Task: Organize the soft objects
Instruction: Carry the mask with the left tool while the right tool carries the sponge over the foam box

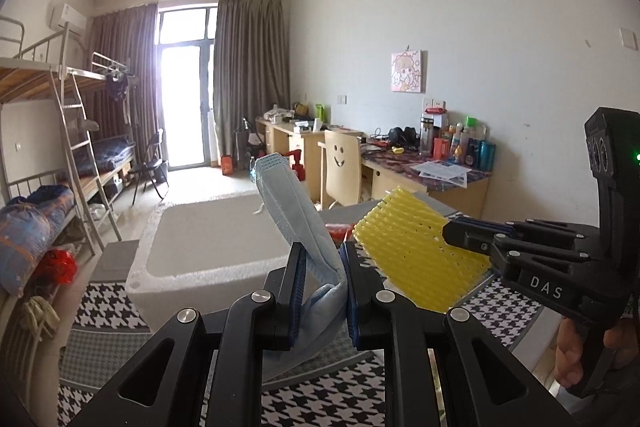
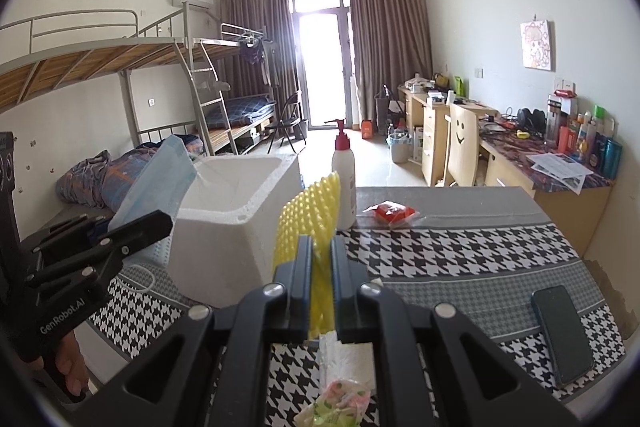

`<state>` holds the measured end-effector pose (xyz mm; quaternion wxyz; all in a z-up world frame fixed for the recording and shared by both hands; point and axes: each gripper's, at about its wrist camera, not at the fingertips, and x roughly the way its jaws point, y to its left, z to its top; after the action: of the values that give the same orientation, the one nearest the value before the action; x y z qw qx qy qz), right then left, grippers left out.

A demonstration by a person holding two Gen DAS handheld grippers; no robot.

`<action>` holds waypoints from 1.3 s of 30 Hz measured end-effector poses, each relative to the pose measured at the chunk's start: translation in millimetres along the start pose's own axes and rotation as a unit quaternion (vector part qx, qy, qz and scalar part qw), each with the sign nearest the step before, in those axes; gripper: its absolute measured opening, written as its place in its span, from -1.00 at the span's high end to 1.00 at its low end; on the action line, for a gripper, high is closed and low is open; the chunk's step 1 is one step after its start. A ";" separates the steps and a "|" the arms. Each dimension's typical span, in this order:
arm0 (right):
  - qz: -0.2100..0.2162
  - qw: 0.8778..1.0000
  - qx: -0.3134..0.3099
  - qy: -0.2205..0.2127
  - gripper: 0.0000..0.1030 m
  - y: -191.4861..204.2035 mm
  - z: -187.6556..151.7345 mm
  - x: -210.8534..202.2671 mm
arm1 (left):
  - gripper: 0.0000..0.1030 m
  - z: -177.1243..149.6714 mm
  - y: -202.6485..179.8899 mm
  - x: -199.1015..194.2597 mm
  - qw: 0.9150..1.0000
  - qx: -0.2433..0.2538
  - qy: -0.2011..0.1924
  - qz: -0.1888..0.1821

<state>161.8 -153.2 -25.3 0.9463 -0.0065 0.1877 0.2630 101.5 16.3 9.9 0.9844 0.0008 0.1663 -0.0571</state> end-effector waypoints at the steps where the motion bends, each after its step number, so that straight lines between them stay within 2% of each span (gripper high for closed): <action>1: 0.000 1.000 0.000 -0.001 0.78 -0.2 1.8 0.3 | 0.63 2.8 0.2 1.1 1.000 0.000 -0.002 0.000; 24: 0.004 1.000 -0.016 -0.019 0.78 6.4 36.1 15.5 | 0.63 35.5 14.9 17.8 0.999 0.020 -0.023 0.025; 35: 0.012 0.999 -0.024 -0.022 0.78 15.3 51.2 29.2 | 0.63 42.6 32.5 25.4 0.998 0.011 -0.028 0.049; 39: 0.020 0.999 -0.029 -0.022 0.78 22.0 56.1 36.3 | 0.63 43.9 43.1 24.2 0.997 0.007 -0.030 0.068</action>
<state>199.2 -110.0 15.7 0.9443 -0.0248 0.1590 0.2871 143.4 55.5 42.7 0.9905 0.0176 0.1357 0.0089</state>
